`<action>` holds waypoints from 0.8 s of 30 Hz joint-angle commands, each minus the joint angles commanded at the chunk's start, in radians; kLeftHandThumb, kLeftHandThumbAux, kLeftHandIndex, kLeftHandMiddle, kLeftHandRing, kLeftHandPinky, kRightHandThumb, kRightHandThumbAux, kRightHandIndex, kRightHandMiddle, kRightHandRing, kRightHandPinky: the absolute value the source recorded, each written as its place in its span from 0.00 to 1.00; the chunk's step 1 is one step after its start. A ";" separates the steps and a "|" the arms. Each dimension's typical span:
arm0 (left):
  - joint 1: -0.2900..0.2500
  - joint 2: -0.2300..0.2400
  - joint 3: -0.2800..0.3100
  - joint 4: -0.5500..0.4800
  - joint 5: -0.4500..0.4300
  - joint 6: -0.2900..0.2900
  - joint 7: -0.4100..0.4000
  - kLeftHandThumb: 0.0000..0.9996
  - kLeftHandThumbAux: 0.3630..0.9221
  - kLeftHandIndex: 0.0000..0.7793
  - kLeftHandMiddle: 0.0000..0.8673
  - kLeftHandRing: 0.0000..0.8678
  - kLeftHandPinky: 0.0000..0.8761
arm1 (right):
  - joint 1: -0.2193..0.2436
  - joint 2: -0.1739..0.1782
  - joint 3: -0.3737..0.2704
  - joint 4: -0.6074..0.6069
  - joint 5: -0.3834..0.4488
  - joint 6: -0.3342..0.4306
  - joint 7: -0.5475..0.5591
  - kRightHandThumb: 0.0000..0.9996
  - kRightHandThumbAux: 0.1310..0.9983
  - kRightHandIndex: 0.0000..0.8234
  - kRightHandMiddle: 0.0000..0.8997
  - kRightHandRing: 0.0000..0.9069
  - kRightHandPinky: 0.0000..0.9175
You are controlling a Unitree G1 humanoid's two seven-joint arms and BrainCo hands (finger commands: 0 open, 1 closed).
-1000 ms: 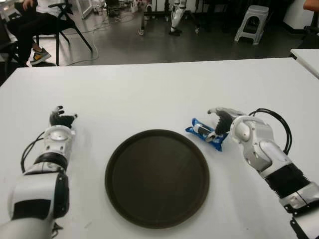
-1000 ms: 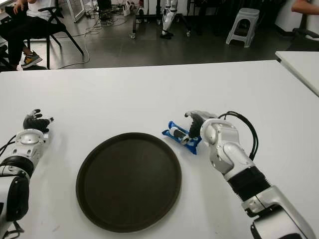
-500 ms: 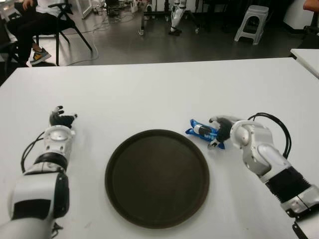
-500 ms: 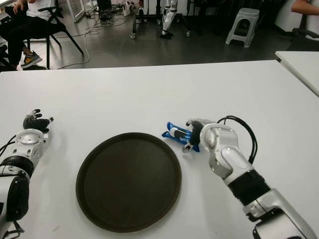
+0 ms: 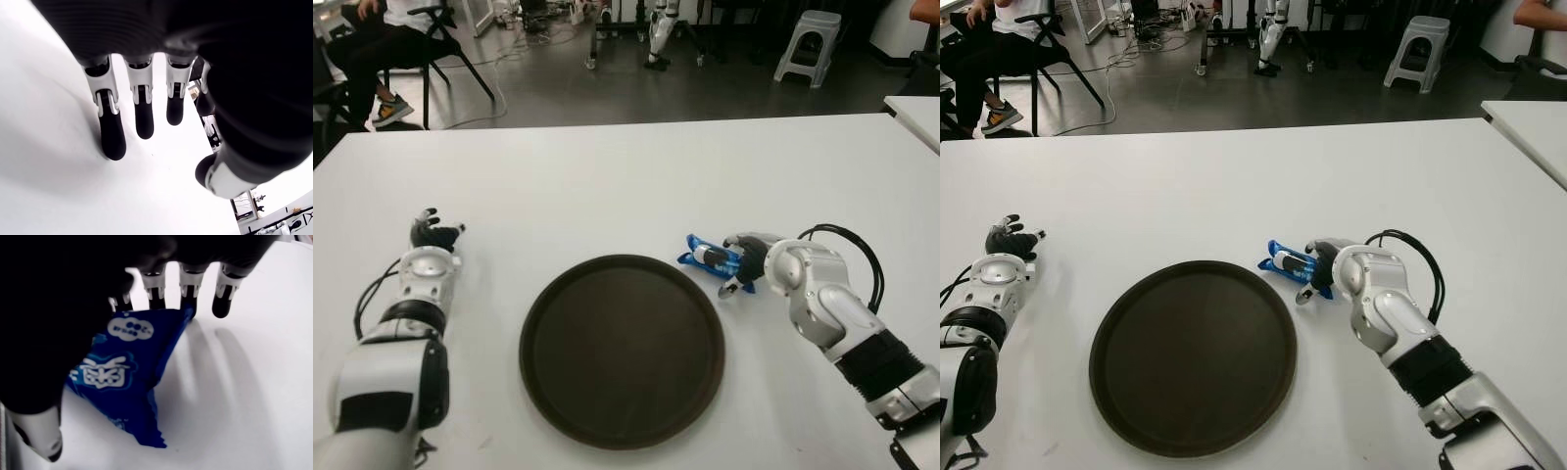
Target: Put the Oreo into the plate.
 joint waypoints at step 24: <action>-0.001 -0.002 -0.007 0.000 -0.001 0.000 0.003 0.26 0.71 0.09 0.14 0.16 0.15 | -0.041 0.032 -0.010 0.046 0.011 -0.056 -0.036 0.00 0.66 0.03 0.06 0.03 0.00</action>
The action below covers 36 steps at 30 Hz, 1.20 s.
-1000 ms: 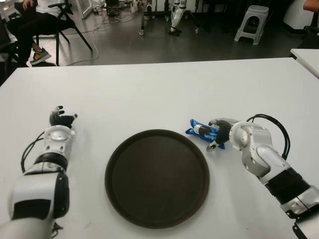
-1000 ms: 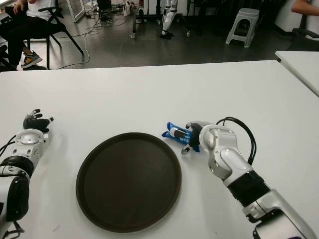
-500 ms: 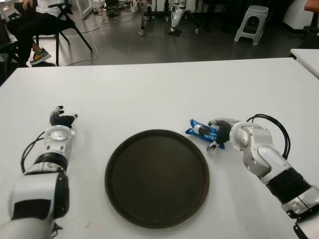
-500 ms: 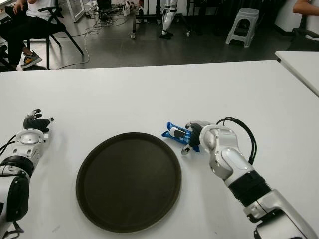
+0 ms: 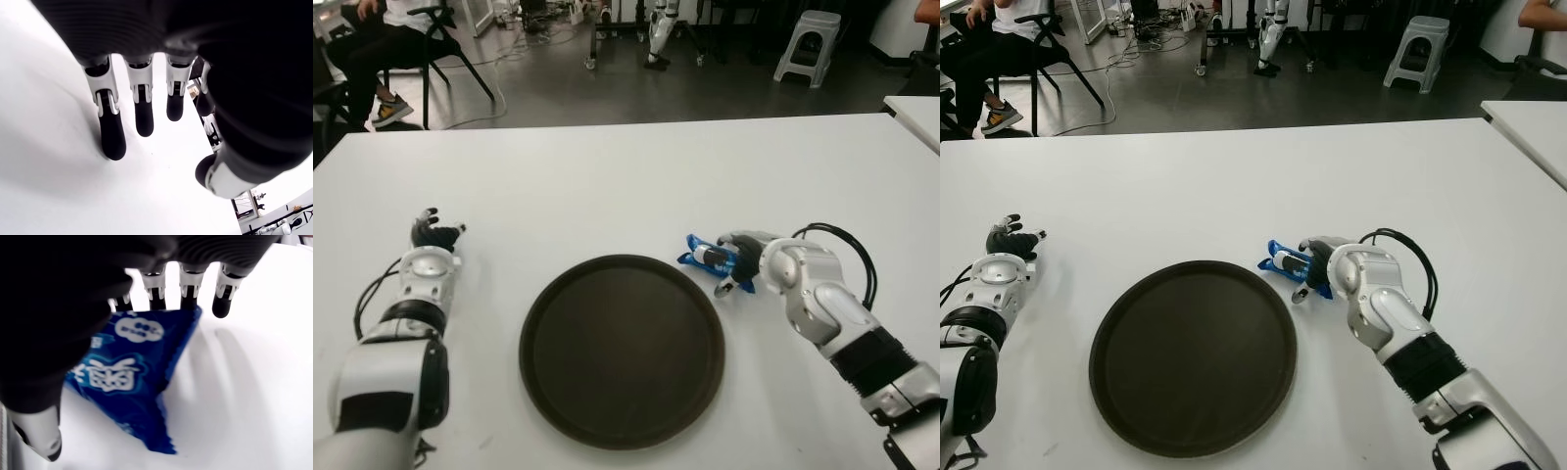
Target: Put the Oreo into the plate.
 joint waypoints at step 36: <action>-0.001 0.002 0.004 0.001 -0.001 0.006 0.005 0.27 0.73 0.09 0.15 0.17 0.18 | -0.166 0.106 -0.008 0.250 0.020 -0.065 -0.100 0.00 0.69 0.05 0.10 0.06 0.00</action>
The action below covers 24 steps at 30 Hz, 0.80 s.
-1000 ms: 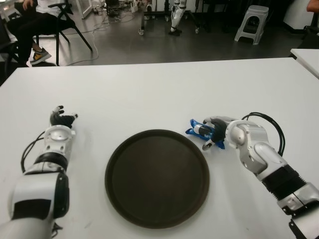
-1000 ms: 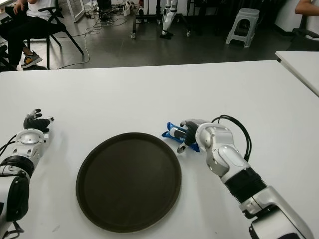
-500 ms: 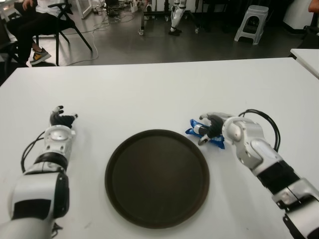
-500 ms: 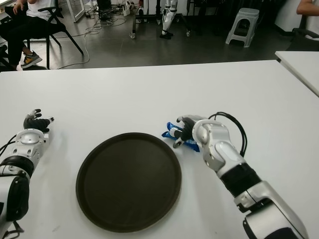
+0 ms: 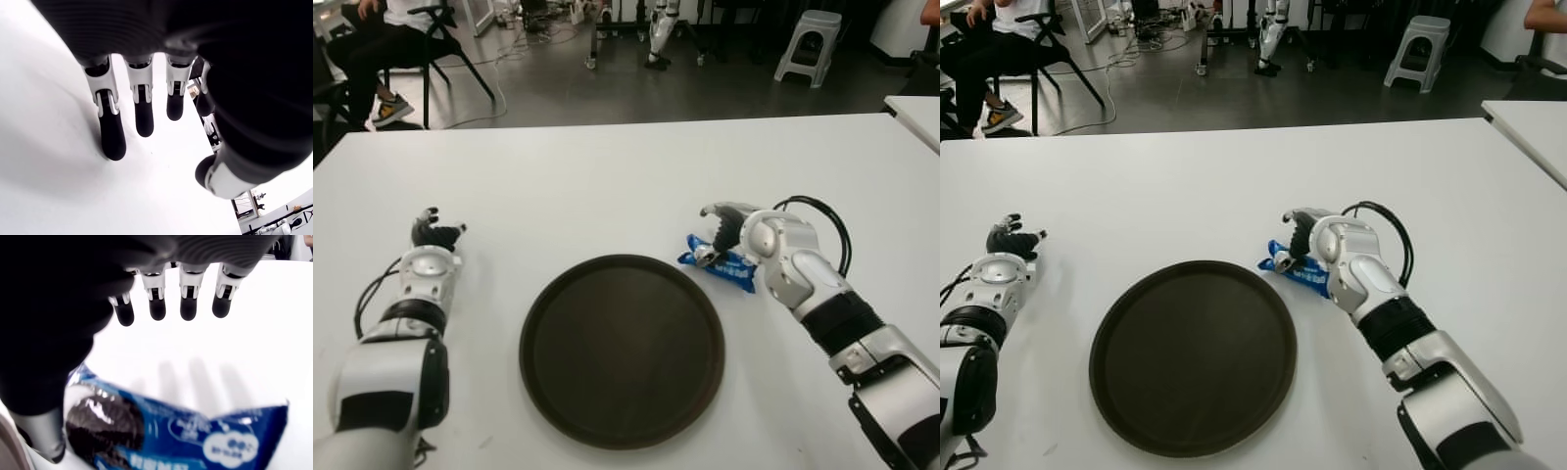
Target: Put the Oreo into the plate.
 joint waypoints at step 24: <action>0.001 0.001 0.005 0.000 -0.004 0.001 0.008 0.25 0.70 0.09 0.14 0.17 0.17 | 0.006 0.019 -0.011 0.043 0.017 0.015 -0.015 0.00 0.68 0.05 0.11 0.07 0.00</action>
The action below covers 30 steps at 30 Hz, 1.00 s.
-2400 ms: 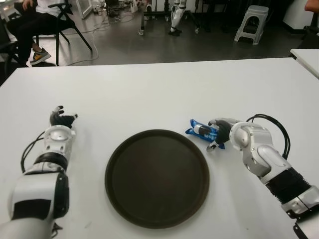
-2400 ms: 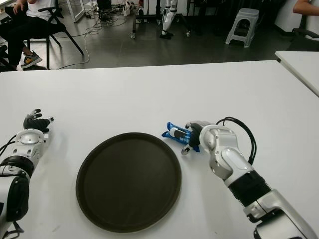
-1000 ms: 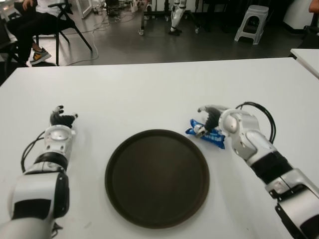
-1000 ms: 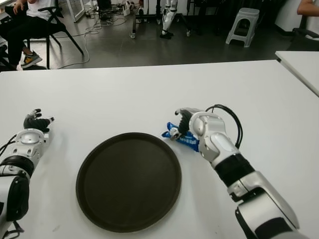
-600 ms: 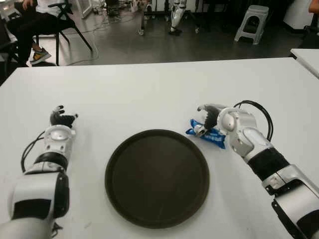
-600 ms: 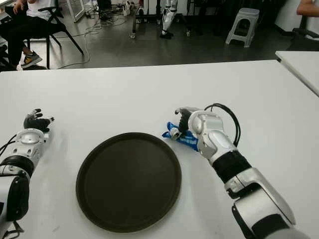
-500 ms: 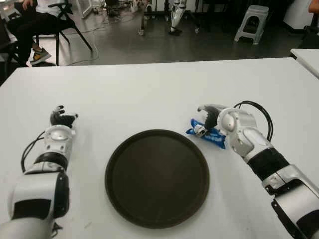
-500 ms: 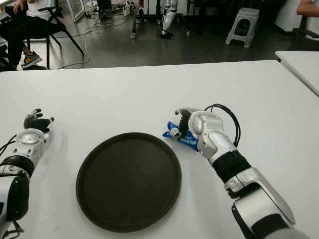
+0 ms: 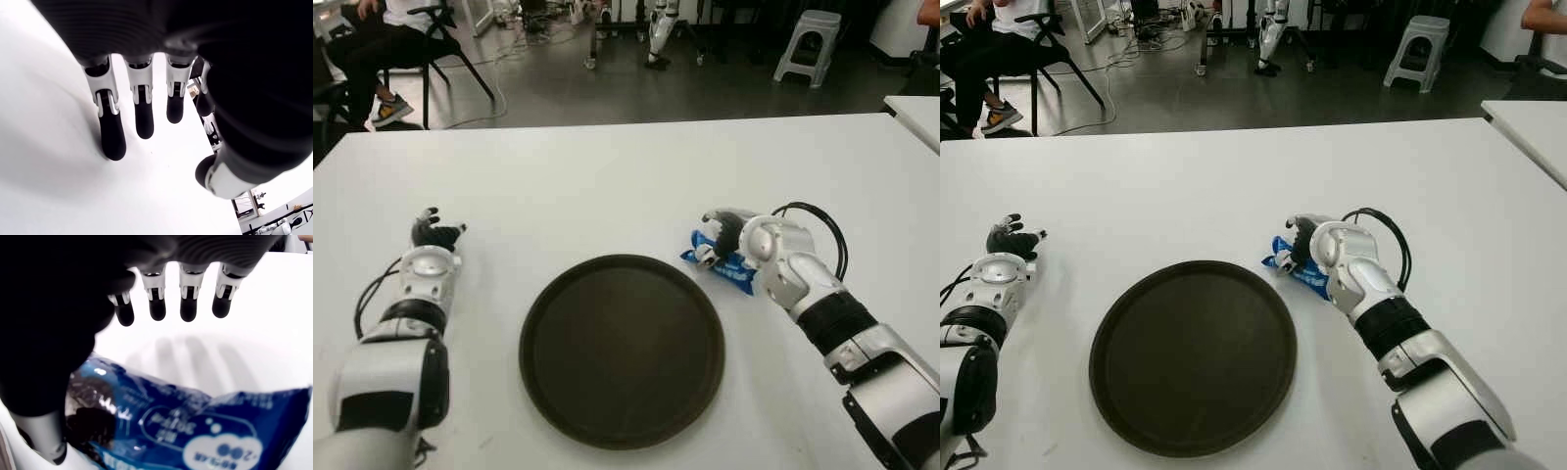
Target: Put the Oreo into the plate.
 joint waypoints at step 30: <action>0.003 0.001 -0.002 -0.002 0.001 -0.013 -0.003 0.28 0.74 0.10 0.16 0.19 0.19 | 0.061 -0.044 0.016 -0.048 -0.002 -0.015 0.011 0.00 0.69 0.05 0.11 0.07 0.00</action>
